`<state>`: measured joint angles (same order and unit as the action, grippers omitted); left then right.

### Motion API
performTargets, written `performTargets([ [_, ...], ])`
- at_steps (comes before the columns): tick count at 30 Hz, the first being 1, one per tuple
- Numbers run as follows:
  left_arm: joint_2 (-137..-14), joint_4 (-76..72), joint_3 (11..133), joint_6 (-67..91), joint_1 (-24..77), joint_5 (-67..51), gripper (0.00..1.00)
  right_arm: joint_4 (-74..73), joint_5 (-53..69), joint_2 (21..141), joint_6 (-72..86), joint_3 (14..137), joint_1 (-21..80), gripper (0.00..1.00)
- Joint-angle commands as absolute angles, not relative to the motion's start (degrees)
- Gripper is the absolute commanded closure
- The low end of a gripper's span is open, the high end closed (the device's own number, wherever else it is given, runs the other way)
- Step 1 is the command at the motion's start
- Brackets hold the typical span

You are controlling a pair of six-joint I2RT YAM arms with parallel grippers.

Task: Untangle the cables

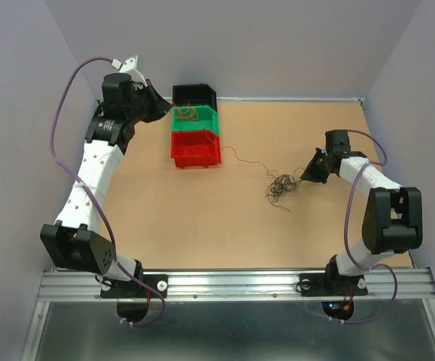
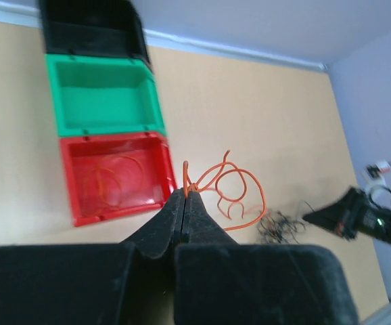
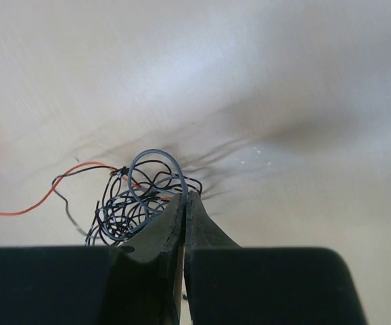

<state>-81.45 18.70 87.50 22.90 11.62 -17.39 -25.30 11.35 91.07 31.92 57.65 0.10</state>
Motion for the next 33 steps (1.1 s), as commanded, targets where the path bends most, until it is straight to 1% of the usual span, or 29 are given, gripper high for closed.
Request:
performTargets([
  [1,-80.8,21.5,95.1,22.6,6.3,-10.4,1.00,-28.6,2.3,87.9,33.0,59.0,0.3,0.99],
  [2,-80.7,22.1,97.3,24.2,3.7,-9.7,1.00,-29.1,1.3,87.6,33.4,58.9,0.3,1.00],
  [5,-80.7,24.7,101.1,26.2,1.7,-5.6,1.00,-30.3,-2.5,86.2,34.8,58.1,0.3,0.99],
  [8,-78.1,25.3,101.5,30.6,0.4,2.2,1.00,-31.2,-6.5,84.6,36.6,57.7,-1.6,0.99],
  [9,-77.4,24.8,101.3,31.1,-1.9,2.1,1.00,-31.3,-7.5,84.1,36.6,57.6,-2.3,0.99],
  [13,-77.3,24.3,102.4,31.3,-2.6,0.4,1.00,-31.7,-9.3,82.6,36.8,57.7,-3.1,0.99],
  [17,-76.5,25.4,105.5,31.1,-5.2,4.7,1.00,-32.1,-8.4,82.2,37.8,56.9,-6.1,1.00],
  [19,-77.5,23.8,107.7,28.9,-5.2,-1.5,1.00,-32.0,-5.3,82.2,36.7,57.2,-6.2,1.00],
  [20,-77.6,22.3,107.1,29.4,-5.0,-4.5,1.00,-31.8,-4.2,82.3,36.2,57.1,-6.2,0.99],
  [21,-77.6,18.8,106.2,30.3,-4.9,-10.0,1.00,-31.6,-2.4,82.4,36.1,57.0,-6.2,0.99],
  [22,-77.5,17.1,105.2,32.1,-4.9,-11.8,1.00,-31.1,-1.7,82.4,36.0,57.0,-6.2,0.99],
  [26,-77.2,12.6,101.6,34.0,-4.9,-13.8,1.00,-30.2,2.6,83.4,34.9,58.5,-6.2,0.99],
  [30,-78.0,10.5,102.5,34.8,-4.7,-16.5,1.00,-29.9,6.7,85.6,34.6,61.3,-6.2,0.99],
  [33,-78.6,7.4,102.6,35.8,-2.4,-20.4,1.00,-29.4,9.5,87.3,34.5,63.0,-5.9,0.99],
])
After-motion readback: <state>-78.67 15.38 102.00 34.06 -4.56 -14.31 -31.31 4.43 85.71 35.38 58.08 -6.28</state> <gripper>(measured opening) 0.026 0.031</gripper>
